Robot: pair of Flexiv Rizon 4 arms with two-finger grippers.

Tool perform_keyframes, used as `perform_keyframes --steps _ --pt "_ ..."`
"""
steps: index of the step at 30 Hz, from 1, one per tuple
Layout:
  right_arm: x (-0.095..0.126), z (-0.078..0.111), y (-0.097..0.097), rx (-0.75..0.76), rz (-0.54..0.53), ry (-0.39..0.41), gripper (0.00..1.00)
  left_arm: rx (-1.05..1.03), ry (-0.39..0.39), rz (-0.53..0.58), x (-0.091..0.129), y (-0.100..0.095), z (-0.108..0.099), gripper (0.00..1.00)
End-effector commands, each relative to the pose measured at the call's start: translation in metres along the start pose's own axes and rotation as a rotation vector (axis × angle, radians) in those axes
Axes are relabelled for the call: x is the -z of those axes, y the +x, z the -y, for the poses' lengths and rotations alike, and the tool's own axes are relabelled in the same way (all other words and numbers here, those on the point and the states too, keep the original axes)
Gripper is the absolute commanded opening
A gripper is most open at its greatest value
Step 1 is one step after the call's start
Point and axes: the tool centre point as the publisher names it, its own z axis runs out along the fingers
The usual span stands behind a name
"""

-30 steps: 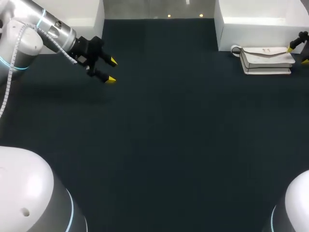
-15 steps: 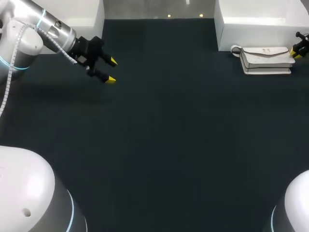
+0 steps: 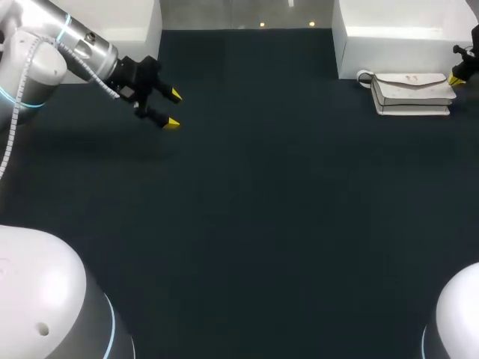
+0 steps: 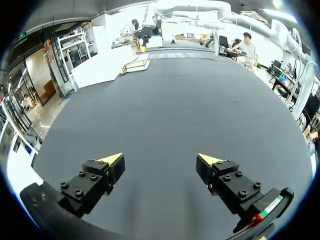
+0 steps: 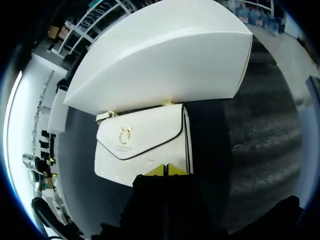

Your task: Pick up the bag, open it, inspect its contents, close it, and place it on the opposite side

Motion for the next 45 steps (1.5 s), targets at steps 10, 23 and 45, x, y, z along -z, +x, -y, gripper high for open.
perform_keyframes --steps 10,23,45 --pt "0.008 0.007 0.038 0.152 0.167 0.354 0.0 -0.001 0.003 0.001 -0.001 0.0 -0.001 1.0" --pt "0.018 0.021 0.048 0.153 0.16 0.333 0.37 -0.001 0.003 0.001 -0.001 0.0 -0.001 1.0" --pt "0.019 0.008 -0.01 -0.05 -0.114 0.28 1.0 -0.001 0.003 0.001 -0.001 0.0 -0.001 1.0"
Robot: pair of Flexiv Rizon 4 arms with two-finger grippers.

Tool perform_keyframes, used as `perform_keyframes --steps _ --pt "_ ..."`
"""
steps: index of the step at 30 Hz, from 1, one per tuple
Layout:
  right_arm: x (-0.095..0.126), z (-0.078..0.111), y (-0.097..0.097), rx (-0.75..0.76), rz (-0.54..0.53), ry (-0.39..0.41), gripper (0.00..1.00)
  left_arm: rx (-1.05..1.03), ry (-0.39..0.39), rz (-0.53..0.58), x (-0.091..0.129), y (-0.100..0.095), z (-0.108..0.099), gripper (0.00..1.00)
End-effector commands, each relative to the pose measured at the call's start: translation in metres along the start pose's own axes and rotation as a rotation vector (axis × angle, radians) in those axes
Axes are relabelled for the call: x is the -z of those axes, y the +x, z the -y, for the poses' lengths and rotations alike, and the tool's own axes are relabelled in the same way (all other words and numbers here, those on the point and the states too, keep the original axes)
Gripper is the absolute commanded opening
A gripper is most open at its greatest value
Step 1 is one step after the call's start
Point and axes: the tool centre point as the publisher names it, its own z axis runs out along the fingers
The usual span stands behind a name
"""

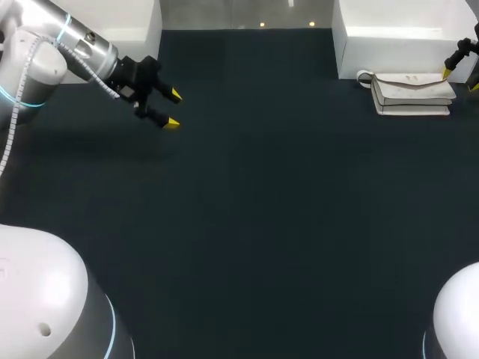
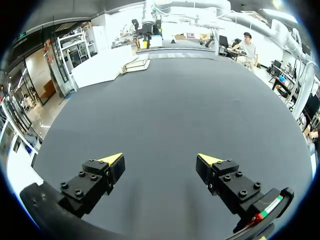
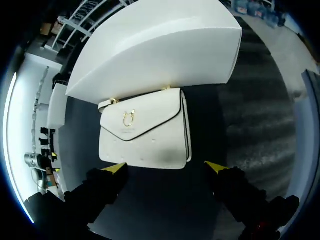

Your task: Pick up the bag, open it, inspect its contents, close it, and place it on the opposite side

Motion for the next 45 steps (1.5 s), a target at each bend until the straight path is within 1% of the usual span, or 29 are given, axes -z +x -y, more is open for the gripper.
perform_keyframes --steps 1,7,13,14,15,17,19,21,23,24,25,32,40,42,45 --pt "-0.009 -0.015 -0.014 -0.01 -0.133 0.184 1.0 -0.001 0.003 0.001 -0.001 0.0 -0.001 1.0" --pt "-0.022 -0.019 -0.022 -0.033 -0.202 0.19 1.0 -0.001 0.003 0.001 -0.001 0.0 -0.001 1.0" --pt "-0.035 -0.024 -0.022 -0.029 -0.254 0.212 1.0 -0.001 0.003 0.001 -0.001 0.0 -0.001 1.0" --pt "-0.037 -0.026 -0.023 -0.031 -0.263 0.214 0.98 -0.001 0.003 0.001 -0.001 0.0 -0.001 1.0" --pt "-0.039 -0.027 -0.023 -0.031 -0.267 0.216 0.95 -0.001 0.003 0.001 -0.001 0.0 -0.001 1.0" --pt "-0.042 -0.028 -0.023 -0.031 -0.287 0.221 0.92 -0.001 0.003 0.001 -0.001 0.0 -0.001 1.0" --pt "-0.044 -0.03 -0.02 -0.029 -0.297 0.224 0.85 -0.001 0.003 0.001 -0.001 0.0 -0.001 1.0" --pt "-0.047 -0.032 -0.021 -0.028 -0.313 0.227 0.71 -0.001 0.003 0.001 -0.001 0.0 -0.001 1.0" --pt "-0.049 -0.034 -0.021 -0.03 -0.327 0.228 0.62 -0.001 0.003 0.001 -0.001 0.0 -0.001 1.0" --pt "-0.05 -0.034 -0.021 -0.029 -0.33 0.229 0.59 -0.001 0.003 0.001 -0.001 0.0 -0.001 1.0" --pt "-0.051 -0.035 -0.02 -0.028 -0.334 0.229 0.59 -0.001 0.003 0.001 -0.001 0.0 -0.001 1.0" --pt "-0.056 -0.039 -0.018 -0.023 -0.352 0.232 0.48 -0.001 0.003 0.001 -0.001 0.0 -0.001 1.0" --pt "-0.06 -0.042 -0.016 -0.022 -0.384 0.229 0.43 -0.001 0.003 0.001 -0.001 0.0 -0.001 1.0" --pt "-0.061 -0.042 -0.015 -0.023 -0.395 0.229 0.36 -0.001 0.003 0.001 -0.001 0.0 -0.001 1.0" --pt "-0.062 -0.042 -0.014 -0.022 -0.4 0.228 0.2 -0.001 0.003 0.001 -0.001 0.0 -0.001 1.0"
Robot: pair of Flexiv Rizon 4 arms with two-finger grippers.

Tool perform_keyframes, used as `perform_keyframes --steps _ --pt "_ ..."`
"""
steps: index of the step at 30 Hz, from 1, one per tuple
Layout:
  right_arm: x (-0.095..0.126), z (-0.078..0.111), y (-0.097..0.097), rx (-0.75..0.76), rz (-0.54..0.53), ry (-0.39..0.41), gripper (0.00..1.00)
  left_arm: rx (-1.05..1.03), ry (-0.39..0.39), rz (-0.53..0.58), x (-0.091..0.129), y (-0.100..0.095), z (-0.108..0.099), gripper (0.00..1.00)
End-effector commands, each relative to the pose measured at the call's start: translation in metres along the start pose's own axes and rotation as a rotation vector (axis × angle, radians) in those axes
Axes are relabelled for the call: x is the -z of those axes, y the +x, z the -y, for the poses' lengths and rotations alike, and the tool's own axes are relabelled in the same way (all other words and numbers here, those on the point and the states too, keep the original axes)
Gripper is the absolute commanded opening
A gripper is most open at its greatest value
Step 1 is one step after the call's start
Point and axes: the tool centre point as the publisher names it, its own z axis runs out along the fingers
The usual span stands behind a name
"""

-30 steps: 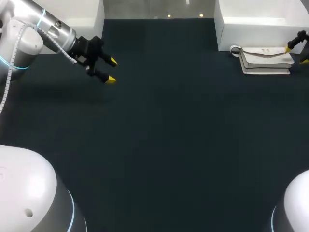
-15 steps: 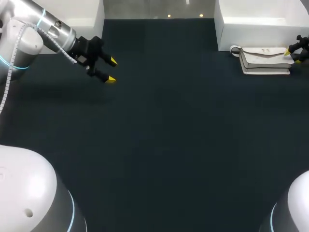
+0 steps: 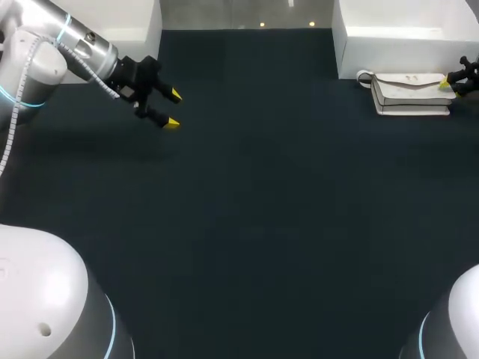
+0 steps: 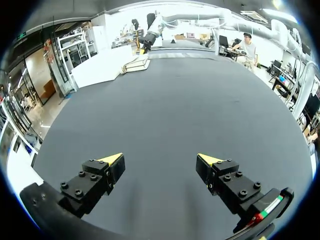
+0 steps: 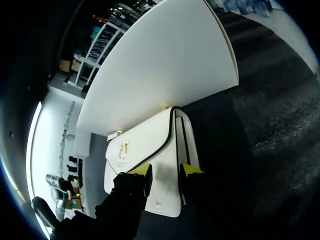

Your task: Pick up the bag, open it, inspect its contents, close it, and place it on the opposite side

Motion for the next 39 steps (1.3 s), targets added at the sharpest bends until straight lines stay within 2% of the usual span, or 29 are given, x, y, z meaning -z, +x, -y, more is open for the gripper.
perform_keyframes --steps 1,2,10,18,27,33,39 --pt "-0.003 -0.009 -0.006 0.0 -0.071 0.513 0.09 -0.001 0.003 0.001 -0.001 0.0 -0.001 1.0" --pt "-0.003 -0.008 -0.006 0.001 -0.073 0.512 0.0 -0.001 0.003 0.001 -0.001 0.0 -0.001 1.0" --pt "-0.002 -0.003 -0.001 0.007 -0.095 0.506 0.0 -0.001 0.003 0.001 -0.001 0.0 -0.001 1.0" --pt "-0.003 0.009 0.014 0.033 -0.139 0.503 0.0 -0.001 0.003 0.001 -0.001 0.0 -0.001 1.0" --pt "-0.003 0.037 0.043 0.078 -0.158 0.485 0.0 -0.001 0.003 0.001 -0.001 0.0 -0.001 1.0" --pt "-0.008 0.073 0.073 0.048 -0.121 0.45 0.0 -0.001 0.003 0.001 -0.001 0.0 -0.001 1.0" --pt "-0.008 0.073 0.073 0.048 -0.121 0.45 0.0 -0.001 0.003 0.001 -0.001 0.0 -0.001 1.0"
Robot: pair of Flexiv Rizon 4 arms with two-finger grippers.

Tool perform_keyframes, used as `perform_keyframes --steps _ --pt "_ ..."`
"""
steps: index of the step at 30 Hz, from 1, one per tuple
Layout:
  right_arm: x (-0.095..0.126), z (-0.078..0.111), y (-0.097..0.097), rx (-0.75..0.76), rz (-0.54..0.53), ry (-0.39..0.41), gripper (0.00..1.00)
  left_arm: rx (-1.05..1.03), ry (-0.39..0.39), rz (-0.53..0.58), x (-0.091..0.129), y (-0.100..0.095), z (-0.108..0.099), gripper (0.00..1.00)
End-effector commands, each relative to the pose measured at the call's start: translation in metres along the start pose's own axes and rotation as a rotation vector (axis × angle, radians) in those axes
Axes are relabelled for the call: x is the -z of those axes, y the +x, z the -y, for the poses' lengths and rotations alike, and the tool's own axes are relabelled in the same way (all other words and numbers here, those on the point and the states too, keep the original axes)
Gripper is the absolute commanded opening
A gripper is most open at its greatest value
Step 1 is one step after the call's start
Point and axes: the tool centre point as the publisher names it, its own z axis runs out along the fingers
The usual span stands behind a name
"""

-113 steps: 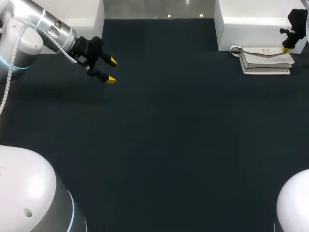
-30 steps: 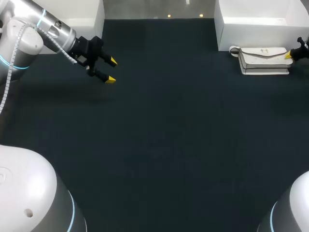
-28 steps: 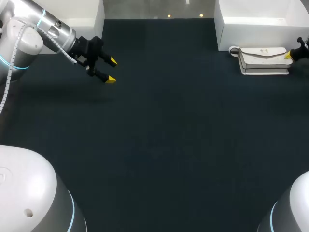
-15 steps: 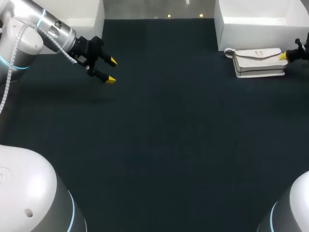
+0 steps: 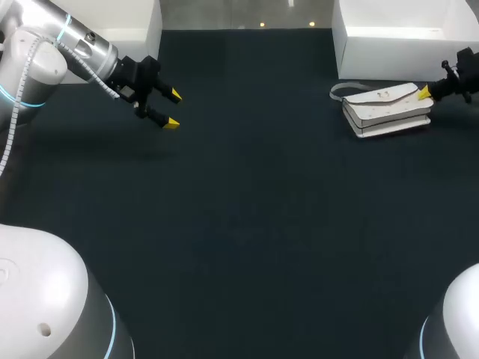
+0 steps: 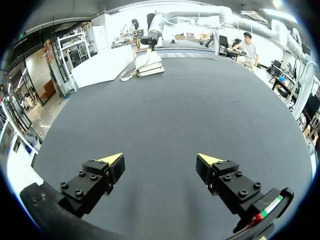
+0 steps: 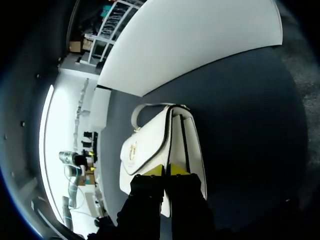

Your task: Pick up the bag, open it, inspect its contents, close it, and place it on the opposite side

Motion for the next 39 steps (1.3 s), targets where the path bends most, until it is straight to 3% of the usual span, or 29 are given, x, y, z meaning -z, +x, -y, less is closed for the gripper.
perform_keyframes --steps 1,16,22,29,39 --pt "0.002 -0.004 0.002 -0.001 0.004 0.205 0.0 -0.001 0.003 0.001 -0.001 0.0 -0.001 1.0" --pt "0.0 -0.003 0.006 -0.009 0.0 0.19 0.0 -0.001 0.003 0.001 -0.001 0.0 -0.001 1.0" --pt "-0.018 0.022 0.031 -0.037 -0.089 0.038 0.0 -0.001 0.003 0.001 -0.001 0.0 -0.001 1.0" --pt "-0.034 0.059 0.048 -0.054 -0.155 -0.116 0.0 -0.001 0.003 0.001 -0.001 0.0 -0.001 1.0" --pt "-0.058 0.097 0.064 -0.078 -0.151 -0.221 0.0 -0.001 0.003 0.001 -0.001 0.0 -0.001 1.0"
